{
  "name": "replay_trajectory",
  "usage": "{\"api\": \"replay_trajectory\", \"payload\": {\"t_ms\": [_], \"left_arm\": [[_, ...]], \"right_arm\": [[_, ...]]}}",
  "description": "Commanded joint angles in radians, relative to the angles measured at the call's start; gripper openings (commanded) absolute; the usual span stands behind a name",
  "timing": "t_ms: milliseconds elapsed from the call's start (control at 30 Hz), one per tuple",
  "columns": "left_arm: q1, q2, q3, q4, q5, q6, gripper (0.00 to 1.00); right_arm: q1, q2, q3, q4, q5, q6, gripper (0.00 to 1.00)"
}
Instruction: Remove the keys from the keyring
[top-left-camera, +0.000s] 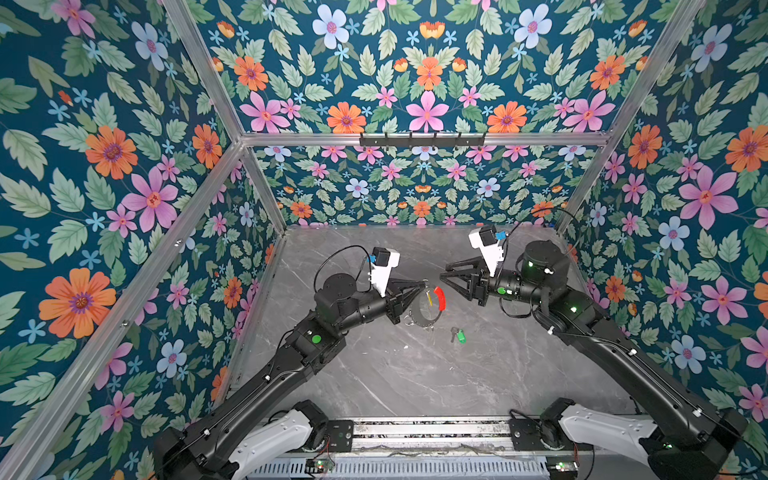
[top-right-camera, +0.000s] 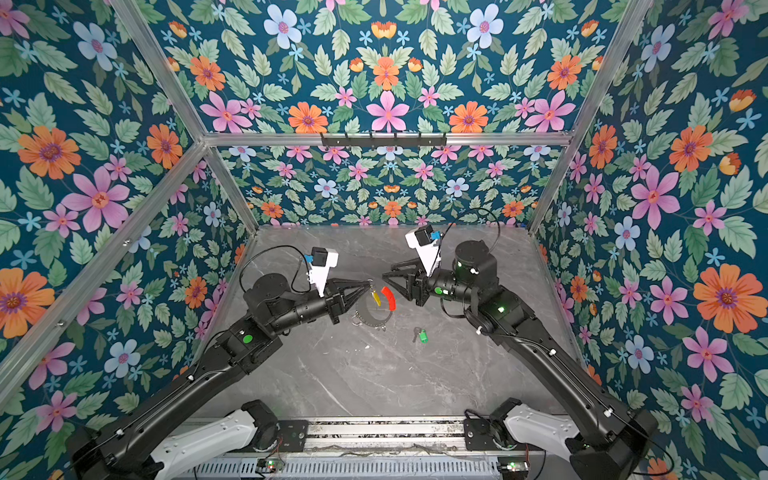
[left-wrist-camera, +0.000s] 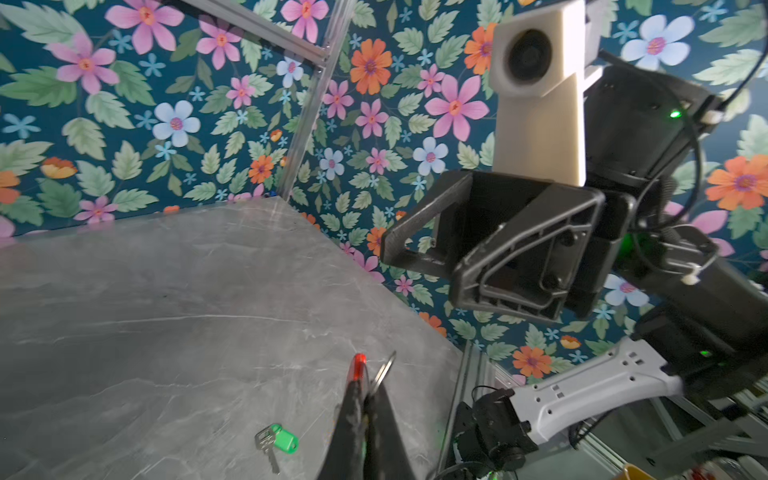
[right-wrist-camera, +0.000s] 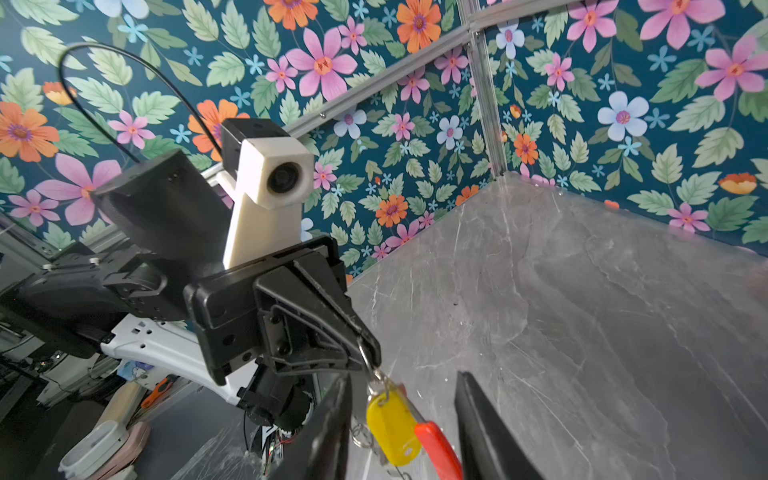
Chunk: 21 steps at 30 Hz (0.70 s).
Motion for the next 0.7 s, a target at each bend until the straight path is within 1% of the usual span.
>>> {"api": "replay_trajectory", "payload": {"t_ms": [0,67,167,200,367,433,533,600,667], "left_arm": [[-0.005,-0.012,0.008,-0.05,-0.074,0.034,0.0],[-0.005,-0.017,0.01,-0.053,-0.077,0.035,0.0],[-0.006,-0.016,0.013,-0.061,-0.078,0.04,0.0],[-0.006,-0.016,0.014,-0.062,-0.077,0.04,0.0],[-0.007,-0.012,0.016,-0.063,-0.074,0.045,0.0],[-0.007,-0.012,0.016,-0.063,-0.07,0.045,0.0],[-0.007,-0.014,0.017,-0.063,-0.067,0.046,0.0],[-0.007,-0.012,0.016,-0.063,-0.062,0.046,0.0],[-0.006,-0.011,0.016,-0.063,-0.061,0.046,0.0]], "right_arm": [[0.002,0.054,0.051,-0.102,-0.116,-0.064,0.4],[0.006,0.087,0.074,-0.121,-0.152,-0.076,0.35],[0.012,0.105,0.089,-0.119,-0.148,-0.08,0.28],[0.016,0.114,0.098,-0.125,-0.144,-0.085,0.27],[0.041,0.156,0.132,-0.167,-0.113,-0.113,0.27],[0.044,0.165,0.135,-0.17,-0.09,-0.116,0.29],[0.05,0.172,0.143,-0.176,-0.061,-0.128,0.36],[0.058,0.181,0.154,-0.181,-0.056,-0.137,0.36],[0.069,0.192,0.17,-0.188,-0.059,-0.145,0.33]]}}
